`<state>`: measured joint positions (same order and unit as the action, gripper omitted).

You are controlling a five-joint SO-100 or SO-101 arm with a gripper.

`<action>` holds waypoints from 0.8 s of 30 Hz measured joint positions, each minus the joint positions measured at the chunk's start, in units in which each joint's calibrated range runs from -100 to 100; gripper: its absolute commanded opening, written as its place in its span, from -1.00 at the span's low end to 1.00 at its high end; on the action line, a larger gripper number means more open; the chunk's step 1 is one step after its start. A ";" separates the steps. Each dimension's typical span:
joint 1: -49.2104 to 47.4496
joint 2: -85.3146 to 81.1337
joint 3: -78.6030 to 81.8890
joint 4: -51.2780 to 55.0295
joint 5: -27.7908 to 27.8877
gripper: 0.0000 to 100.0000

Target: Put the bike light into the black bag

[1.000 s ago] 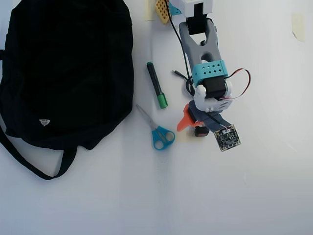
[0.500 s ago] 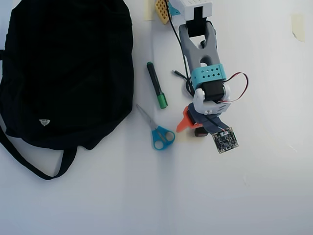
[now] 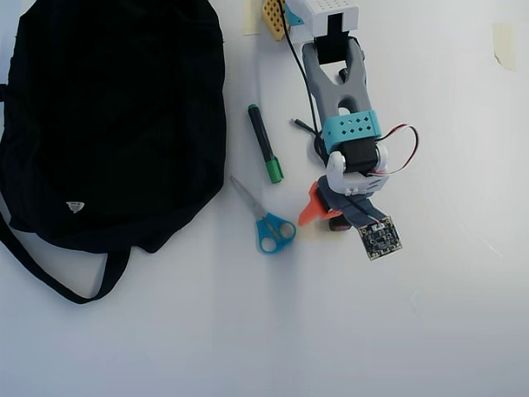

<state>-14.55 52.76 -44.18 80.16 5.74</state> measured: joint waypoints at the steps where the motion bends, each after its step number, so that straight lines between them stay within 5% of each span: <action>1: 0.00 0.42 0.00 0.00 0.00 -0.31; 13: 0.22 0.83 0.00 0.00 0.00 -0.33; 24: 0.22 0.83 0.00 0.00 0.00 -0.65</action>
<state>-14.33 53.59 -44.18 80.16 5.74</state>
